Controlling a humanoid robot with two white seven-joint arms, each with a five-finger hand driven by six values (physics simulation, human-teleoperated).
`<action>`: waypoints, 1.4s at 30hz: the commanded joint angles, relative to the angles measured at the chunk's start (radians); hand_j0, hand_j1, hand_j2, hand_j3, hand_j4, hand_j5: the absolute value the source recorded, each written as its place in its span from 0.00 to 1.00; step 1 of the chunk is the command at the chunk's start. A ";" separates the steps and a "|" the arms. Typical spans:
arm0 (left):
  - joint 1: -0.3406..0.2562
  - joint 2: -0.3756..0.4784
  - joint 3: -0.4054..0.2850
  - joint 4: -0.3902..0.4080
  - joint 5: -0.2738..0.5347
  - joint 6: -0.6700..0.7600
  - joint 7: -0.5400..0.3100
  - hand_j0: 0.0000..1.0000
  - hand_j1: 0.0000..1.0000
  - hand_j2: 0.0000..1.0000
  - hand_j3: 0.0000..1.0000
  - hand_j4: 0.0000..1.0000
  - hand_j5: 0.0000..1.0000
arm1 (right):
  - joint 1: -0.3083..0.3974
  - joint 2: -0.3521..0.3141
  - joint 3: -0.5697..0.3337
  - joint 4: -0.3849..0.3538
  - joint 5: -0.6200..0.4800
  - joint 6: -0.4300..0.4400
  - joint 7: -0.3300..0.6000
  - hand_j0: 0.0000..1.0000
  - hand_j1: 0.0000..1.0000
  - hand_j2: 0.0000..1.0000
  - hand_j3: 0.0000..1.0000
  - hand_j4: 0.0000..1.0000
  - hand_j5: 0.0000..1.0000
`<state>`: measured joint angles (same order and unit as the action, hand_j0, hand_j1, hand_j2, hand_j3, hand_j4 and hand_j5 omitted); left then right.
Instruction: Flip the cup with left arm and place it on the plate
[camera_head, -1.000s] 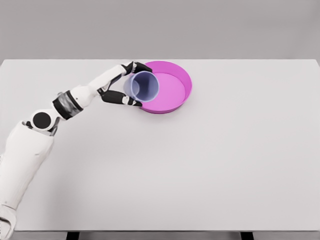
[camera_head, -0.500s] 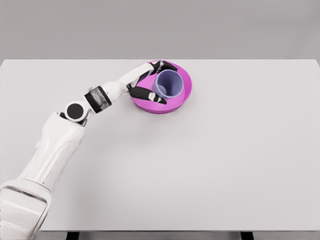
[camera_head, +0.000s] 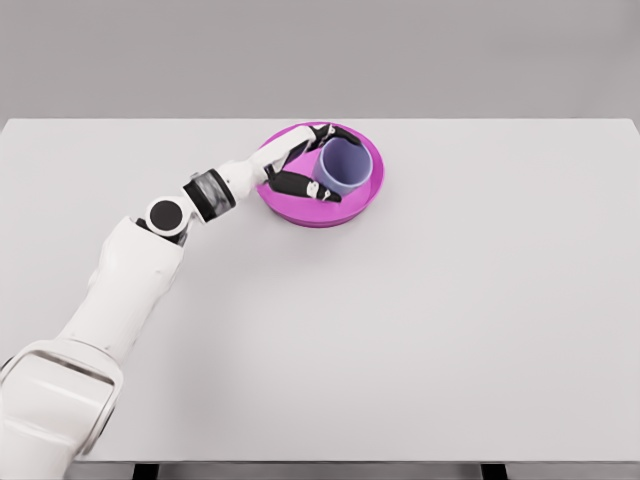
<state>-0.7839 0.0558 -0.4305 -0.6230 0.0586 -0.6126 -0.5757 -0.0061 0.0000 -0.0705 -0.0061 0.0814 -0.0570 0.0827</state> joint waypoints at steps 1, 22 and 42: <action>0.000 -0.004 0.007 0.011 0.009 0.002 0.003 0.71 0.71 0.71 0.71 0.71 0.71 | 0.000 0.000 0.000 0.000 0.000 0.000 0.000 1.00 1.00 1.00 1.00 1.00 1.00; -0.009 -0.027 0.010 0.045 0.009 0.002 0.003 1.00 1.00 1.00 1.00 1.00 1.00 | 0.000 0.000 0.000 0.000 0.000 0.000 0.000 1.00 1.00 1.00 1.00 1.00 1.00; -0.018 0.121 0.012 0.029 0.013 0.002 0.002 1.00 1.00 1.00 1.00 1.00 1.00 | 0.000 0.000 0.000 0.000 0.000 0.000 0.000 1.00 1.00 1.00 1.00 1.00 1.00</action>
<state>-0.8023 0.1516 -0.4208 -0.5899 0.0624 -0.6126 -0.5735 -0.0061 0.0000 -0.0705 -0.0061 0.0814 -0.0569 0.0827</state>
